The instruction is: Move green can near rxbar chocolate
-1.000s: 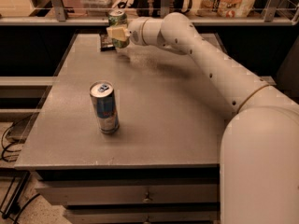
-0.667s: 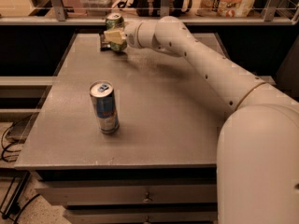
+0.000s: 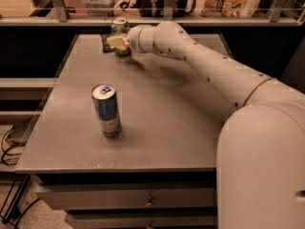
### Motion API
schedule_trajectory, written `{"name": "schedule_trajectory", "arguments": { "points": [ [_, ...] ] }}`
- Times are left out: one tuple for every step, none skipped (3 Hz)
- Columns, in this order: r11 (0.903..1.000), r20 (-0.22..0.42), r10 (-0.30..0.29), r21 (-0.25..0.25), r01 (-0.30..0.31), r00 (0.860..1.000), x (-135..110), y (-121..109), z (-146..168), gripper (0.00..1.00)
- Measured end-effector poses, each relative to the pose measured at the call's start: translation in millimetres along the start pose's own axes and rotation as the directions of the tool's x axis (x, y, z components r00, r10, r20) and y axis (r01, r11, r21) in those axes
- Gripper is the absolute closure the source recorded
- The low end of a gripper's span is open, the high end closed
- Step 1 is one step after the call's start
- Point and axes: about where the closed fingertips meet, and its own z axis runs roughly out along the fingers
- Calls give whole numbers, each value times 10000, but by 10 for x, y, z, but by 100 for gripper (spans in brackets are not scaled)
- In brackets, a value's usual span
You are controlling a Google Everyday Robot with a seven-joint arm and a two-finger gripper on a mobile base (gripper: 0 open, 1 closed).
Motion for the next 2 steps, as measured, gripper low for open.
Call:
{"name": "schedule_trajectory", "arguments": {
  "points": [
    [9971, -146, -227, 726, 237, 9996, 54, -204, -175, 0],
    [9970, -144, -228, 737, 238, 9996, 54, -207, -178, 0]
  ]
}}
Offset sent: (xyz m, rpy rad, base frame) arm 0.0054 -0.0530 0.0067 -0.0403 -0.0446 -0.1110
